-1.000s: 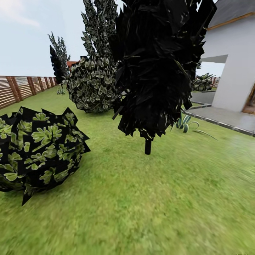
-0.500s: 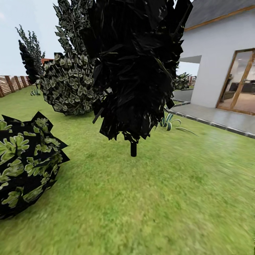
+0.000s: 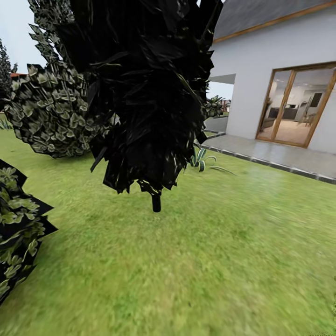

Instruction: Take the three Easter eggs out of the wicker basket on the lawn in the garden, then place them on the lawn next to a single tree (choose any tree) so that all three eggs are next to the same tree and none are left in the basket.

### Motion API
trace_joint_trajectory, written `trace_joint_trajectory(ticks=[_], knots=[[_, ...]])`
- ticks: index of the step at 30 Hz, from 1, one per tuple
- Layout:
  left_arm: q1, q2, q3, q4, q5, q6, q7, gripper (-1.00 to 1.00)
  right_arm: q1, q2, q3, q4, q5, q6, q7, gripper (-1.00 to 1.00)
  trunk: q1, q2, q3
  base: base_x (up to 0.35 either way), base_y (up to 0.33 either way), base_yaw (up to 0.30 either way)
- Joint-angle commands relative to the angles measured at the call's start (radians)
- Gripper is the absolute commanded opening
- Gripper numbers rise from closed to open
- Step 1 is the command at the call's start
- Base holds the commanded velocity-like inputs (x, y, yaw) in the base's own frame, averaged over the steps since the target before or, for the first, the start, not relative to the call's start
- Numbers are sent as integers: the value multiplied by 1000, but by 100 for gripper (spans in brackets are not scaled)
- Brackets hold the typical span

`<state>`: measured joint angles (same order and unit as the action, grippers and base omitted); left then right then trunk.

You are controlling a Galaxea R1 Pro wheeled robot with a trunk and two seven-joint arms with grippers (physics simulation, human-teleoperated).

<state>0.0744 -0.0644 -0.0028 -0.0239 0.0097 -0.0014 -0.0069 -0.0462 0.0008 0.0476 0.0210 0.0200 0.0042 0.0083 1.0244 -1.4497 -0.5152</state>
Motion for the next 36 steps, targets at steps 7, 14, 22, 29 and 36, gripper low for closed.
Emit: trace_joint_trajectory(ticks=[7, 14, 22, 29, 36], knots=[[1, 0, 0, -2, 1, 0, -1, 100, -1, 1, 5, 2, 2, 0, 1, 100, 1, 0, -1, 327, 0, -299], [1, -1, 0, -2, 1, -2, -1, 100, -1, 0, 2, 2, -2, 0, -3, 100, 1, 0, -1, 212, 0, -180], [1, 18, 3, 6, 3, -2, 4, 100, -1, -60, -2, 6, -8, 0, -10, 100, 1, 0, -1, 9, 0, -7], [1, 30, 4, 7, 3, -2, 5, 100, -1, -60, -1, 7, -9, 0, -9, 100, 1, 0, -1, 0, 0, 0], [1, 31, 4, 7, 3, -2, 6, 100, -1, -61, -1, 7, -8, 0, -9, 100, 1, 0, -1, 0, 0, 0]])
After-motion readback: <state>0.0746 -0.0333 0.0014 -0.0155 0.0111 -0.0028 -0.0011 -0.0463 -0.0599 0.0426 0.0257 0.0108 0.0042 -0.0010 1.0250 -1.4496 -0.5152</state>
